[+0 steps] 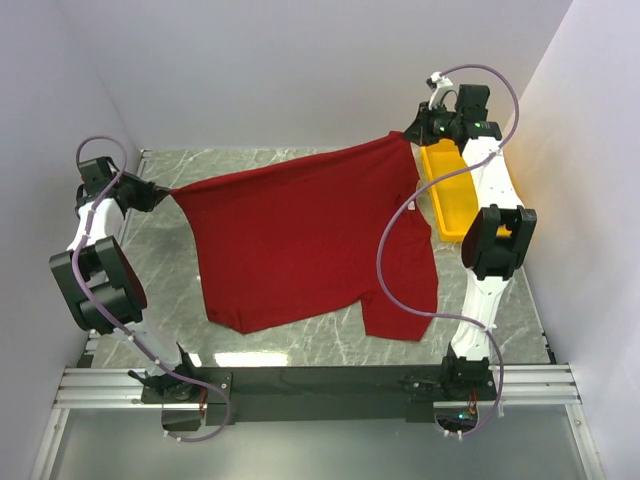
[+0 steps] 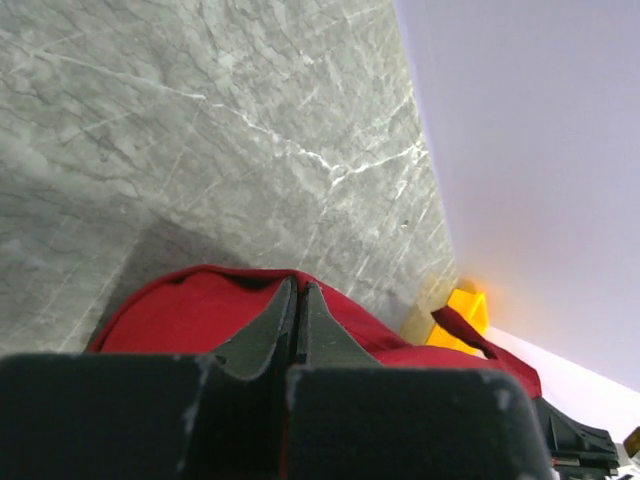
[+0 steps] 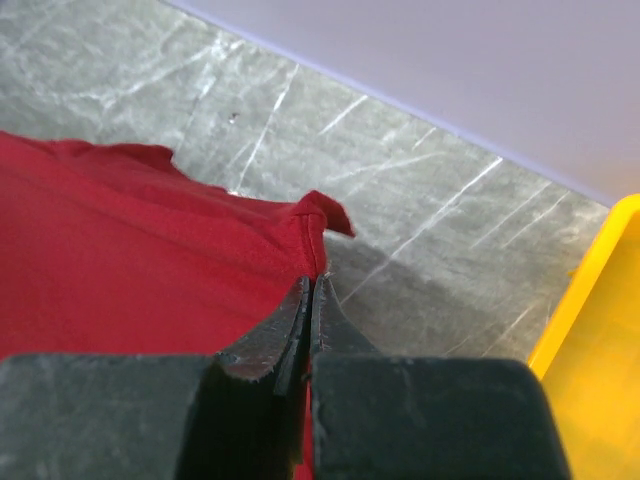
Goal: Fold and stack the t-shirts
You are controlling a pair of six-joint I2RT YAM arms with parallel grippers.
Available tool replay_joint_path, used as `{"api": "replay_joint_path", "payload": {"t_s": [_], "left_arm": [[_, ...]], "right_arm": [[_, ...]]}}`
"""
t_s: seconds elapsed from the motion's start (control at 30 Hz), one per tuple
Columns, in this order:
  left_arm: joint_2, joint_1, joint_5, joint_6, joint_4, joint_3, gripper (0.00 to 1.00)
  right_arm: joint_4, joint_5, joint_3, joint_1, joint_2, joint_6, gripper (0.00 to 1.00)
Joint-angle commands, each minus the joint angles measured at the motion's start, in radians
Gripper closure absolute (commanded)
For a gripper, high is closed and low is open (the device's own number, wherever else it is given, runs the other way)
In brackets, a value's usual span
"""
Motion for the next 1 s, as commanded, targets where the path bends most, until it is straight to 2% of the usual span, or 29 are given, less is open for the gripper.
{"api": "replay_joint_path", "payload": {"t_s": [0.0, 0.2, 0.33, 0.5, 0.73, 0.97], "left_arm": [[-0.059, 0.016, 0.023, -0.01, 0.041, 0.019, 0.99], [-0.115, 0.04, 0.091, -0.053, 0.107, 0.028, 0.99], [-0.17, 0.053, 0.118, -0.126, 0.165, 0.092, 1.0], [-0.265, 0.057, 0.114, -0.185, 0.213, 0.178, 0.99], [-0.445, 0.057, 0.003, -0.283, 0.265, 0.299, 1.0], [-0.536, 0.057, -0.13, -0.231, 0.188, 0.483, 1.0]], "right_arm": [[0.086, -0.008, 0.003, -0.029, -0.086, 0.023, 1.0], [0.137, -0.074, 0.021, -0.05, -0.135, 0.083, 1.0], [0.196, -0.12, 0.07, -0.076, -0.174, 0.152, 1.0], [0.327, -0.192, 0.076, -0.112, -0.271, 0.328, 1.0], [0.514, -0.268, 0.164, -0.179, -0.397, 0.539, 1.0], [0.655, -0.285, 0.276, -0.248, -0.483, 0.74, 1.0]]}}
